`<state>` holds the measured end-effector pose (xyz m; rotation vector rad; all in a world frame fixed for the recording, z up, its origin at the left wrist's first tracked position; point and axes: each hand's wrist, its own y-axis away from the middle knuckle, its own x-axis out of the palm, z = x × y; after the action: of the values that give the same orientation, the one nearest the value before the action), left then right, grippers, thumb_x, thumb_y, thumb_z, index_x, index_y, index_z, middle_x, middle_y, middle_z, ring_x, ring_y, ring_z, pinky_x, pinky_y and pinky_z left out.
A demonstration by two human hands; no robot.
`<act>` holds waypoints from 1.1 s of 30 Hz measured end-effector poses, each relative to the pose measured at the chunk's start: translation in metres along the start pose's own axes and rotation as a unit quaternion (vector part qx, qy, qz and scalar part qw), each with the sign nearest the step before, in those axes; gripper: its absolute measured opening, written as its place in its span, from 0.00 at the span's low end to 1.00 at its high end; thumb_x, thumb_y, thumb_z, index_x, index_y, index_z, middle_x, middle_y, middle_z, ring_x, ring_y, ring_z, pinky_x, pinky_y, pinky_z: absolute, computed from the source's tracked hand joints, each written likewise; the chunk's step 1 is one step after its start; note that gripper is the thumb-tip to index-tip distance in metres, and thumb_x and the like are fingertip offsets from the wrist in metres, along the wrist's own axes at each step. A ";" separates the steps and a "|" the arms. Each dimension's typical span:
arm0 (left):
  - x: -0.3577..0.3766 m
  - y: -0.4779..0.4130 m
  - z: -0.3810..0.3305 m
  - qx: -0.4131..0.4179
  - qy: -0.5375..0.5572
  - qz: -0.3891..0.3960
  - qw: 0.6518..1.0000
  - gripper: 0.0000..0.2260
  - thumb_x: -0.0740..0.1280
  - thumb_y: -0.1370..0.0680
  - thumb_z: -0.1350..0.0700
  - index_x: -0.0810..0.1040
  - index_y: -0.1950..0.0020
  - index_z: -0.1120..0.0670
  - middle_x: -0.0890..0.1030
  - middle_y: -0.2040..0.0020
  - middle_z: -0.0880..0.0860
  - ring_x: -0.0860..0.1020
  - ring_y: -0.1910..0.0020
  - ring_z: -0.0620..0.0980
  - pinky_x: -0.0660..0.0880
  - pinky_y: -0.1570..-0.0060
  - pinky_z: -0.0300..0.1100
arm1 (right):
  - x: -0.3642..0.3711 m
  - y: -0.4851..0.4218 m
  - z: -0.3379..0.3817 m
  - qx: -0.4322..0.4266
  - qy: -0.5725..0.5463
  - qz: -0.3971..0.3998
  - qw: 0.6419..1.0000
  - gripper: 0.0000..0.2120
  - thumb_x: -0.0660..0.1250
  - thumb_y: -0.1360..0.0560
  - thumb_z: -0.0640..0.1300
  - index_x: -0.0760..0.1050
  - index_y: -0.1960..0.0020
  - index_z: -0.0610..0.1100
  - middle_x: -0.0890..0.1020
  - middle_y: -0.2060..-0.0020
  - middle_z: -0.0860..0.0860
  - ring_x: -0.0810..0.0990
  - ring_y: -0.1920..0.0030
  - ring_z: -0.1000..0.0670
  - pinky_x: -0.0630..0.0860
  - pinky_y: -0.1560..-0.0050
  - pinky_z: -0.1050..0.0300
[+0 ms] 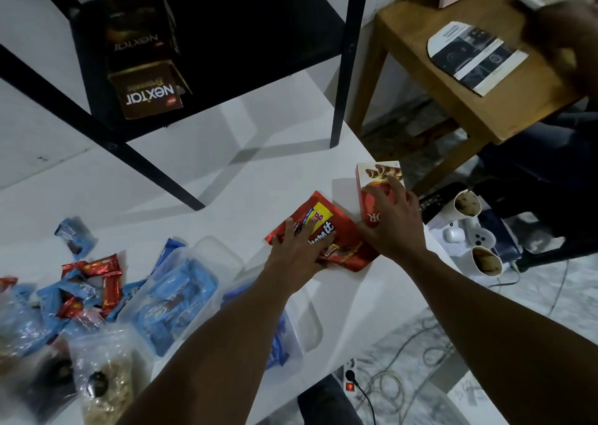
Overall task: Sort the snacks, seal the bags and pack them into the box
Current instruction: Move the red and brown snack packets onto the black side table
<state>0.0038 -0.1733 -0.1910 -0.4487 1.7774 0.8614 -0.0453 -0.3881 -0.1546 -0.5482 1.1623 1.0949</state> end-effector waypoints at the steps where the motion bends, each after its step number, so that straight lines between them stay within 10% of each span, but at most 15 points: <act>1: -0.002 0.001 0.000 0.002 0.000 -0.003 1.000 0.29 0.69 0.25 0.39 0.66 0.25 0.37 0.65 0.22 0.55 0.62 0.26 0.71 0.73 0.41 0.69 | -0.003 0.000 0.003 -0.002 0.000 -0.002 1.000 0.36 0.69 0.33 0.63 0.64 0.28 0.56 0.60 0.23 0.45 0.60 0.27 0.32 0.70 0.34 0.31; 23: -0.081 0.118 0.054 -0.090 -0.049 -0.081 0.991 0.29 0.57 0.17 0.42 0.45 0.20 0.37 0.52 0.18 0.52 0.49 0.20 0.63 0.53 0.28 0.72 | -0.070 0.048 0.139 -0.103 -0.005 -0.031 0.994 0.36 0.72 0.31 0.58 0.63 0.27 0.58 0.57 0.21 0.48 0.58 0.25 0.36 0.67 0.30 0.33; 33: -0.065 0.312 0.130 -0.166 0.112 -0.243 0.949 0.20 0.63 0.23 0.46 0.75 0.31 0.42 0.80 0.34 0.48 0.76 0.34 0.53 0.72 0.36 0.52 | -0.037 0.157 0.278 -0.255 -0.002 -0.052 0.965 0.34 0.70 0.38 0.56 0.67 0.32 0.56 0.65 0.28 0.49 0.69 0.35 0.37 0.73 0.38 0.40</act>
<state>-0.0936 0.1246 -0.0492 -1.1908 1.6153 0.7729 -0.0608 -0.1097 0.0050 -0.9935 0.8298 1.3067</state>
